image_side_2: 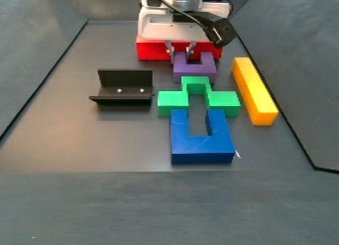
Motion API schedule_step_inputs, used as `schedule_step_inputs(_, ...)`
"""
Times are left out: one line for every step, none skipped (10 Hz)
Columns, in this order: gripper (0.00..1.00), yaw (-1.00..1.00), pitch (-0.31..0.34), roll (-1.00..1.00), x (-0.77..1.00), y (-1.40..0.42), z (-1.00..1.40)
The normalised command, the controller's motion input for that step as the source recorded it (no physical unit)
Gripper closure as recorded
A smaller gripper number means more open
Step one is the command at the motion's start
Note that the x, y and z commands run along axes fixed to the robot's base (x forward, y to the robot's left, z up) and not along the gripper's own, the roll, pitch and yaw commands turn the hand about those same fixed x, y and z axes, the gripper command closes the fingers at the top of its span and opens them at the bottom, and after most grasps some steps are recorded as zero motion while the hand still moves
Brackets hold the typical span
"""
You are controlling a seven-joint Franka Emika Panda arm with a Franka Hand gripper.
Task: Pick up the purple object. Move up. Place the purple object on the fixture. Regrasp the purple object. Move to above the board. Insert the purple object.
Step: Pick up the purple object, then move up, then place the purple object on the fixture.
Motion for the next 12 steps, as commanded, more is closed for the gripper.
schedule_step_inputs(1.00,0.00,0.000,0.00,0.00,0.00,0.00)
schedule_step_inputs(1.00,0.00,0.000,0.00,0.00,0.00,0.00)
schedule_step_inputs(1.00,0.00,0.000,0.00,0.00,0.00,0.00)
schedule_step_inputs(1.00,0.00,0.000,0.00,0.00,0.00,0.83)
schedule_step_inputs(1.00,-0.02,0.008,0.01,0.00,0.05,0.82)
schedule_step_inputs(1.00,-0.03,0.052,-0.01,-0.05,0.04,0.64)
schedule_step_inputs(1.00,-0.01,0.031,-0.06,0.00,0.02,0.26)
schedule_step_inputs(1.00,0.00,-0.074,0.00,-0.11,0.00,0.00)
schedule_step_inputs(1.00,0.00,-0.243,0.00,-0.33,0.00,-0.03)
schedule_step_inputs(1.00,0.00,-0.283,0.00,-0.28,0.00,0.00)
schedule_step_inputs(1.00,0.00,0.000,-0.11,0.00,0.08,0.04)
schedule_step_inputs(1.00,-0.07,0.160,-0.09,0.33,0.22,0.66)
